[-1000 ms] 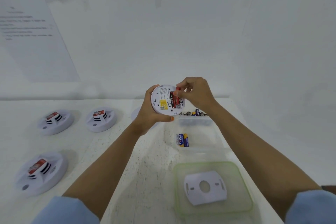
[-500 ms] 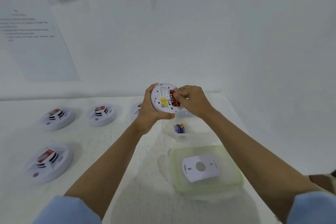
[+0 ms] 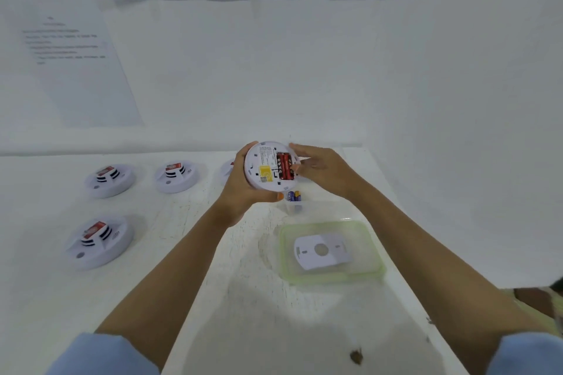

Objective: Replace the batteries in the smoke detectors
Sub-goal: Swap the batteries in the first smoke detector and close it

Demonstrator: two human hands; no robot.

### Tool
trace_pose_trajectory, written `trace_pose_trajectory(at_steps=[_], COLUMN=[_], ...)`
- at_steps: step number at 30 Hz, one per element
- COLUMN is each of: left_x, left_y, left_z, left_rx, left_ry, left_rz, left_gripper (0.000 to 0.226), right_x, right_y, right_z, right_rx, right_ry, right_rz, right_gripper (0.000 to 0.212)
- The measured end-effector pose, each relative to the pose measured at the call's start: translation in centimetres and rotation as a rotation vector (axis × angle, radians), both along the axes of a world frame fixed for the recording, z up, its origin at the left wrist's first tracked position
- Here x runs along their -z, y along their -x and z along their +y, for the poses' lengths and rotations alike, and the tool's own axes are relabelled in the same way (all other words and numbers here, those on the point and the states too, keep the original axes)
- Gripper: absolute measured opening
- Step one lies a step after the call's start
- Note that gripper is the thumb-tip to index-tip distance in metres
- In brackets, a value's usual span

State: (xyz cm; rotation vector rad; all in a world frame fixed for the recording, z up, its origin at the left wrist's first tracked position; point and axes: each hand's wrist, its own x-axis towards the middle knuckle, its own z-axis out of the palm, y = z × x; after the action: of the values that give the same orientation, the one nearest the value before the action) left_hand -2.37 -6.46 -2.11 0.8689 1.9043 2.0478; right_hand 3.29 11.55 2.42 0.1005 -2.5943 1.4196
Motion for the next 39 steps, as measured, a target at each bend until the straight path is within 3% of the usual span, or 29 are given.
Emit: trace_pose_trajectory(at_steps=[3, 6, 9, 16, 24, 31, 35, 39], left_x=[0.8, 1.8, 2.6, 1.8, 1.4, 0.2, -0.2, -0.5], left_y=[-1.7, -3.3, -4.3, -5.1, -3.8, -1.8, -0.7, 0.3], left_z=[-1.2, -2.2, -2.5, -2.8, -2.7, -1.5, -0.7, -0.5], left_rx=[0.010, -0.006, -0.015, -0.028, -0.023, 0.002, -0.022, -0.010], left_ry=[0.038, 0.063, 0.093, 0.102, 0.096, 0.132, 0.189, 0.206], left_rz=[0.021, 0.032, 0.042, 0.063, 0.039, 0.038, 0.095, 0.081], left_gripper=[0.100, 0.102, 0.096, 0.101, 0.103, 0.109, 0.109, 0.114], right_x=[0.9, 2.2, 3.7, 3.8, 2.2, -4.2, -3.8, -3.0], right_y=[-2.6, -4.9, -5.9, -5.5, -5.8, -3.9, -1.2, 0.3], right_z=[1.8, 2.3, 1.8, 1.3, 1.5, 1.5, -1.4, -2.0], right_rx=[-0.031, -0.159, -0.230, -0.290, -0.237, -0.092, -0.147, -0.144], right_ry=[-0.067, -0.349, -0.574, -0.772, -0.782, -0.423, -0.440, -0.497], right_rz=[-0.011, -0.256, -0.426, -0.477, -0.370, 0.007, 0.031, 0.053], right_gripper=[0.046, 0.045, 0.060, 0.074, 0.061, 0.061, 0.069, 0.057])
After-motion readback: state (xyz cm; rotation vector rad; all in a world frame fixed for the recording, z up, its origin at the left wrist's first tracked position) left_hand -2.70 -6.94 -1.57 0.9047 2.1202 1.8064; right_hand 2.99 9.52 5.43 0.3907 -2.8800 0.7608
